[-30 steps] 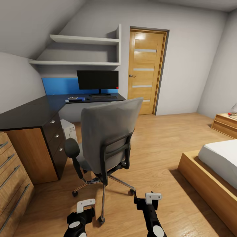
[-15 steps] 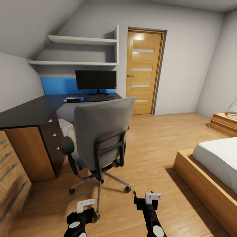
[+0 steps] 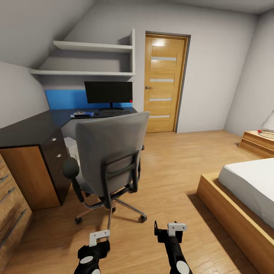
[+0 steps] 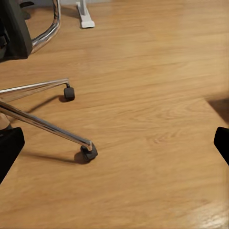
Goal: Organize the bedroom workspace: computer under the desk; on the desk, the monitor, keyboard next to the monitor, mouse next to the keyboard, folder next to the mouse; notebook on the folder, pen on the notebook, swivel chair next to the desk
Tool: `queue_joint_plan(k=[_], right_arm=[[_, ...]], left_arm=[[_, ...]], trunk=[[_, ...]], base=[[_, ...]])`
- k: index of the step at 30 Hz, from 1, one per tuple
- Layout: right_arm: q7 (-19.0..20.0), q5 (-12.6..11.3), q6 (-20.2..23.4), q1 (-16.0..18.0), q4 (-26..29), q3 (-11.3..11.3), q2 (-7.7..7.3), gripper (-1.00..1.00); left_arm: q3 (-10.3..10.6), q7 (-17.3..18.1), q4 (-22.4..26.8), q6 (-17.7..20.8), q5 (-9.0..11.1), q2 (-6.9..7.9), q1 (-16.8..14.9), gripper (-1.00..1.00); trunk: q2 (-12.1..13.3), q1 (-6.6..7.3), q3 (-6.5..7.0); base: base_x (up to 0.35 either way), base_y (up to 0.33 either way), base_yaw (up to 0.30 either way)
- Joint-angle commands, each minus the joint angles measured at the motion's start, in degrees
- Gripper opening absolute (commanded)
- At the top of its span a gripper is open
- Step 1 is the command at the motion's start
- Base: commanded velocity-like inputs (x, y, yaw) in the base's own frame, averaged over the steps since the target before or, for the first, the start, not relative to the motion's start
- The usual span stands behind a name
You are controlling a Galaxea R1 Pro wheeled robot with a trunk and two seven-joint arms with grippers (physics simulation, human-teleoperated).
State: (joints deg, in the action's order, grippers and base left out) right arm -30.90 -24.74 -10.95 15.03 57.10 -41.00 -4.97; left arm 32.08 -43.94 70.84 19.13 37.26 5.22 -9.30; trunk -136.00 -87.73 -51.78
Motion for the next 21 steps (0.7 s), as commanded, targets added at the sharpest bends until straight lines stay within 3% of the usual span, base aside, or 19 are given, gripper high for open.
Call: queue_joint_plan(k=[1,11,13,15,21], right_arm=[[-0.3,-0.6,-0.4,0.1,0.0,-0.4,-0.06,1.0],[-0.4,1.0,-1.0,0.1,0.0,-0.6,0.16,1.0],[-0.4,1.1,-1.1,0.1,0.0,-0.6,0.23,1.0],[-0.4,1.2,-1.5,0.1,0.0,-0.6,0.41,1.0],[-0.5,1.2,-2.2,0.1,0.0,-0.5,0.54,1.0]], left_arm=[[0.2,-0.4,0.1,0.2,0.3,0.06,-0.1,1.0],[0.2,-0.4,0.7,-1.4,0.3,0.09,-0.1,1.0],[0.2,-0.4,0.7,-2.9,0.3,0.04,-0.1,1.0],[0.4,-0.3,1.1,-6.9,0.3,0.0,-0.1,1.0],[2.1,-0.4,3.1,-11.2,0.2,0.23,0.0,1.0]], trunk=[[0.0,0.01,-0.06],[0.0,0.01,-0.06],[0.0,0.01,-0.06],[0.0,0.01,-0.06],[0.0,0.01,-0.06]], base=[[0.0,-0.048,0.0],[0.0,-0.015,0.0],[0.0,-0.002,0.016],[0.0,-0.001,0.103],[0.0,0.0,0.205]])
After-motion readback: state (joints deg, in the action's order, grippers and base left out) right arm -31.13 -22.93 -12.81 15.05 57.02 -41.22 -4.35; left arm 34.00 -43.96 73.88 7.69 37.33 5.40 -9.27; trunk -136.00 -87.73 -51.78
